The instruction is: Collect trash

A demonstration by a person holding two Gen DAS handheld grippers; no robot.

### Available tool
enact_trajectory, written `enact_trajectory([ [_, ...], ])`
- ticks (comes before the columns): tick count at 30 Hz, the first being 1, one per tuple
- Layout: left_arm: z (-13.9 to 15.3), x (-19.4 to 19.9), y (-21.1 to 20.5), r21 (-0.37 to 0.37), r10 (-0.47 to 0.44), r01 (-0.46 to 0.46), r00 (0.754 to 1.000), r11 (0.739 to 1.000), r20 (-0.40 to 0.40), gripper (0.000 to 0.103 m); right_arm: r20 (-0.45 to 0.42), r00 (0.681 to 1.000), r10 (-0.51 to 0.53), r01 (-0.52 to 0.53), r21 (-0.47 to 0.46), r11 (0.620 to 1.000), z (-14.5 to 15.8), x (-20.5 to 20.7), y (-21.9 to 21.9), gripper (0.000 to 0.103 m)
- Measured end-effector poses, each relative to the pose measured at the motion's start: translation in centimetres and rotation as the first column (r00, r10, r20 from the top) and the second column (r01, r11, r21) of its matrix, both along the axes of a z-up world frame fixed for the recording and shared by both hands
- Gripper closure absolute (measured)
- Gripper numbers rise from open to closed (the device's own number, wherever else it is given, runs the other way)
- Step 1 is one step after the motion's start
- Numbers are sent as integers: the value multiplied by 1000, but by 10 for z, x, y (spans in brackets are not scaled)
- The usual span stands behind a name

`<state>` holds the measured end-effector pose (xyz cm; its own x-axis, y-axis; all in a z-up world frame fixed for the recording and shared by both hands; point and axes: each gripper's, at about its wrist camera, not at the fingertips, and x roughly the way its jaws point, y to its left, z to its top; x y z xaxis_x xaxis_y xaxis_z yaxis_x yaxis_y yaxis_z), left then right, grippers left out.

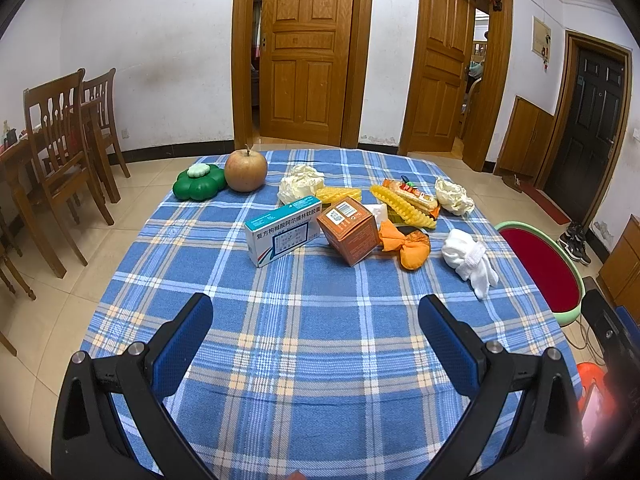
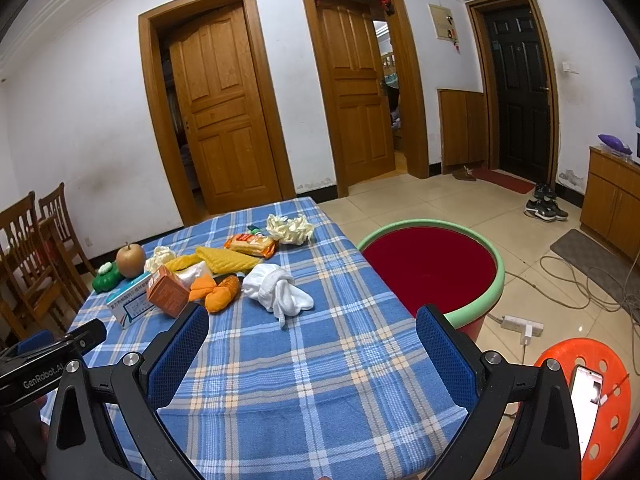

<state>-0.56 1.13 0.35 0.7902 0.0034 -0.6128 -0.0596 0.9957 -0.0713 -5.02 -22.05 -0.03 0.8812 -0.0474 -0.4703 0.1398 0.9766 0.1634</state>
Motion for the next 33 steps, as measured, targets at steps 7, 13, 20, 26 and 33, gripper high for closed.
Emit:
enact_trajectory([
  [7,-1,0,3,3,-1,1,1000,1000,-8,2,-9,1000,2,-2,4,1000,0,1,0,0],
  [13,-4,10,11,21,-2,3,1000,1000,-23,2,-33,999,12,-12,1,1000,0,13,5,0],
  [20,-6,47,32,45,11,-8,998,999,-57,2,-84,996,36,-36,0,999,1,41,9,0],
  [26,-13,84,48,81,-2,9,996,997,-91,2,-156,987,40,-40,4,999,-5,75,16,0],
  [33,-26,126,58,81,-57,68,990,994,-131,9,-261,965,39,-43,-9,999,-22,119,29,0],
])
